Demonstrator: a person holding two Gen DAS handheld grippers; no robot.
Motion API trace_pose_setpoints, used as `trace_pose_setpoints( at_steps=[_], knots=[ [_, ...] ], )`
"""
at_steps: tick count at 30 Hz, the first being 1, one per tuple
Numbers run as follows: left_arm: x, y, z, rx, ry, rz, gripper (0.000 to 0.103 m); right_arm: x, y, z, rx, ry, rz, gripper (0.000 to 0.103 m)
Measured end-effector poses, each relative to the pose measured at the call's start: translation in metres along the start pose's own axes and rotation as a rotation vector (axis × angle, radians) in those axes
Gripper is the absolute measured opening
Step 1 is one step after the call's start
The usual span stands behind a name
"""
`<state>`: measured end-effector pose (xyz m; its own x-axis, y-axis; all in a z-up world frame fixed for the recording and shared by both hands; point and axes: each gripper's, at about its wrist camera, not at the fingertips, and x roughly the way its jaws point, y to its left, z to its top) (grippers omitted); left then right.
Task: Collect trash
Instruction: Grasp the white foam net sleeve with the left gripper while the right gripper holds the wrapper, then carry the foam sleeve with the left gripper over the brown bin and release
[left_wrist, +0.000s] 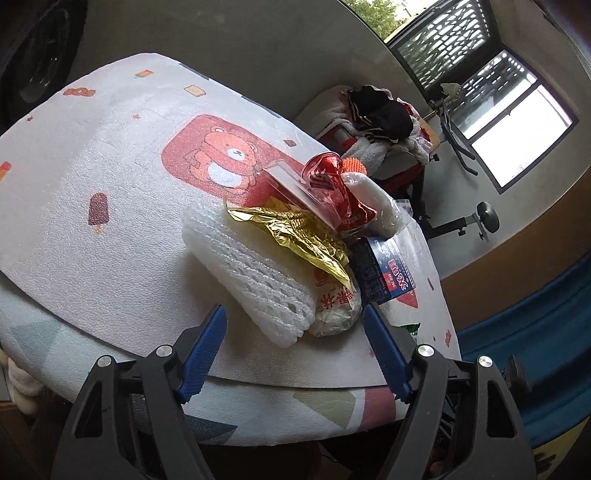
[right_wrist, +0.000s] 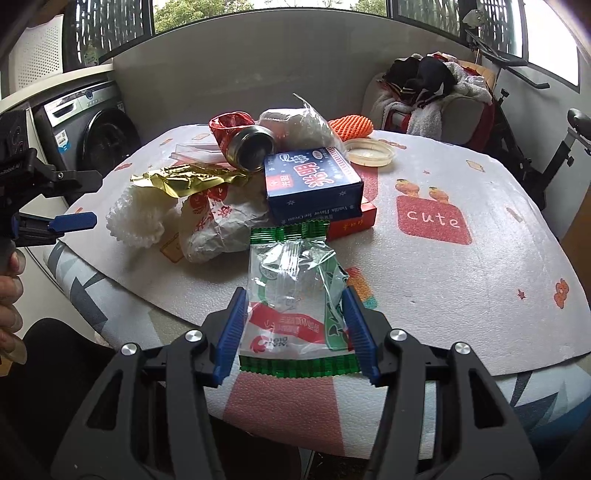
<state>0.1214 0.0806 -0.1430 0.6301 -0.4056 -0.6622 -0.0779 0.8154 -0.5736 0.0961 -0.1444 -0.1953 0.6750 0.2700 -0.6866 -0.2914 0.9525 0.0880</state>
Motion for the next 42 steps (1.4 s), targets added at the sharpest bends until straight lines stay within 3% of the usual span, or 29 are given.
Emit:
trace_pose_setpoints(
  at_steps=[5, 11, 14, 20, 21, 22, 23, 26, 32, 37, 42],
  knots=[
    [0.010, 0.006, 0.003, -0.025, -0.008, 0.007, 0.069, 0.002, -0.002, -0.001, -0.007, 0.004, 0.000, 0.054],
    [0.029, 0.015, 0.005, -0.063, 0.012, -0.009, 0.053, 0.004, -0.001, 0.000, -0.015, 0.004, 0.007, 0.054],
    [0.031, 0.018, 0.010, -0.096, 0.000, -0.030, 0.053, 0.003, -0.001, 0.000, -0.021, -0.001, 0.007, 0.055],
    [0.041, 0.025, 0.021, -0.099, 0.004, 0.007, 0.054, 0.006, -0.003, 0.000, -0.011, 0.010, 0.005, 0.055],
    [0.044, 0.029, 0.021, -0.115, 0.014, 0.015, 0.051, 0.007, -0.004, 0.001, -0.010, 0.014, 0.004, 0.055],
    [0.044, 0.032, 0.020, -0.123, 0.022, 0.017, 0.040, 0.006, -0.004, 0.001, -0.010, 0.014, 0.004, 0.055],
    [0.043, 0.034, 0.018, -0.118, 0.024, 0.025, 0.036, 0.005, -0.004, 0.002, -0.011, 0.010, 0.003, 0.055],
    [0.028, 0.028, 0.010, -0.018, 0.008, 0.079, 0.030, -0.001, -0.006, 0.004, -0.007, -0.004, -0.004, 0.055],
    [-0.025, 0.009, -0.017, 0.261, -0.044, 0.154, 0.029, -0.013, -0.004, 0.005, -0.002, -0.024, -0.001, 0.055],
    [-0.054, -0.009, -0.054, 0.464, -0.027, 0.152, 0.029, -0.025, 0.004, 0.001, 0.004, -0.029, 0.009, 0.055],
    [-0.064, -0.022, -0.083, 0.555, -0.031, 0.143, 0.029, -0.041, 0.016, -0.005, -0.007, -0.042, 0.021, 0.055]
  ],
)
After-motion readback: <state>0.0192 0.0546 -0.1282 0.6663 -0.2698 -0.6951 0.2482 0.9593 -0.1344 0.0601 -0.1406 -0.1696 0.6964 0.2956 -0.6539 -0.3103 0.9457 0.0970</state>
